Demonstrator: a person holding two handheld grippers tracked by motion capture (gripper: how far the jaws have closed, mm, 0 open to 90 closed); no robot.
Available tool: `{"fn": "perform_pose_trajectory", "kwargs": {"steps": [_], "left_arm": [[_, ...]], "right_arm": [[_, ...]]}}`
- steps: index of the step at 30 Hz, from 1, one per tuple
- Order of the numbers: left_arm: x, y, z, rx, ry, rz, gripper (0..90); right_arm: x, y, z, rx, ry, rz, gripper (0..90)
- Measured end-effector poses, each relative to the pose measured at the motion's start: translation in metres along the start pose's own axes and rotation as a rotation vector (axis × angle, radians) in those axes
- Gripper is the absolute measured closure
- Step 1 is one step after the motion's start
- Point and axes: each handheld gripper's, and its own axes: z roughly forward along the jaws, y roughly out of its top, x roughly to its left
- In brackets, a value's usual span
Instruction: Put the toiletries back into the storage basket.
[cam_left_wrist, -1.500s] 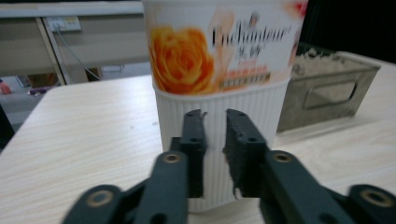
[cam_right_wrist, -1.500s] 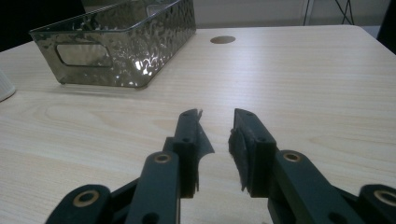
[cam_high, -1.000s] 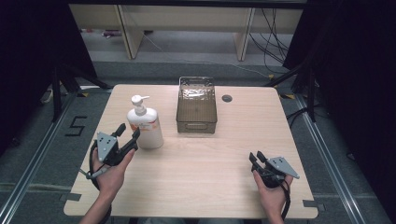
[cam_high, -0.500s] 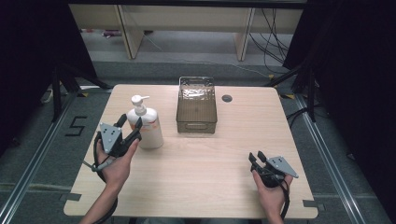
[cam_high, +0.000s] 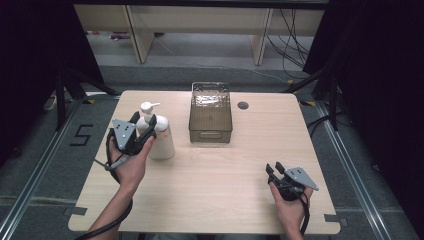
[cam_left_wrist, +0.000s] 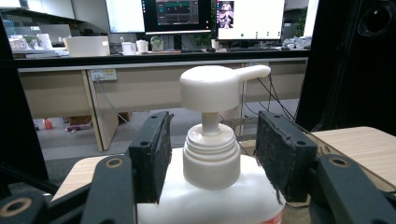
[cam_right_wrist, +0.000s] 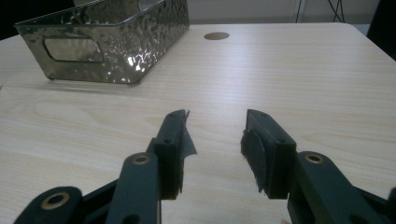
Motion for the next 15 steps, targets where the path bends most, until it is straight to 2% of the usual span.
{"fn": "perform_pose_trajectory", "kwargs": {"steps": [1,2,3,4,7,8,9,11,12,15], "left_arm": [[0.000,0.000,0.001,0.003,0.000,0.000,45.1],[-0.001,0.002,0.003,0.005,0.005,0.002,45.3],[-0.001,0.003,0.004,0.009,0.008,0.005,45.4],[-0.002,0.004,0.006,0.008,0.010,0.003,45.5],[-0.001,0.006,0.007,0.009,0.014,-0.001,45.8],[-0.001,0.008,0.009,0.014,0.017,0.000,45.9],[-0.001,0.008,0.009,0.014,0.017,0.000,46.0],[-0.001,0.011,0.011,0.014,0.020,0.001,46.3],[-0.001,0.012,0.012,0.012,0.023,-0.001,46.6],[-0.001,0.014,0.015,0.026,0.024,0.001,47.9]], "right_arm": [[0.000,0.000,0.001,-0.001,0.005,-0.005,59.2],[-0.001,0.000,0.000,-0.005,-0.016,-0.021,59.2],[0.001,0.000,0.001,-0.004,-0.015,0.002,59.0],[0.000,0.000,0.000,0.000,-0.018,-0.015,58.9],[0.000,0.001,0.000,0.006,-0.017,-0.017,58.7],[0.003,0.000,-0.001,0.023,-0.015,0.032,58.7],[0.003,0.000,-0.001,0.023,-0.015,0.032,58.7],[0.002,0.000,0.000,0.016,-0.005,0.022,58.6],[0.000,0.000,0.002,0.002,-0.003,-0.006,58.5],[0.000,0.000,0.002,0.001,-0.007,-0.013,58.3]]}}
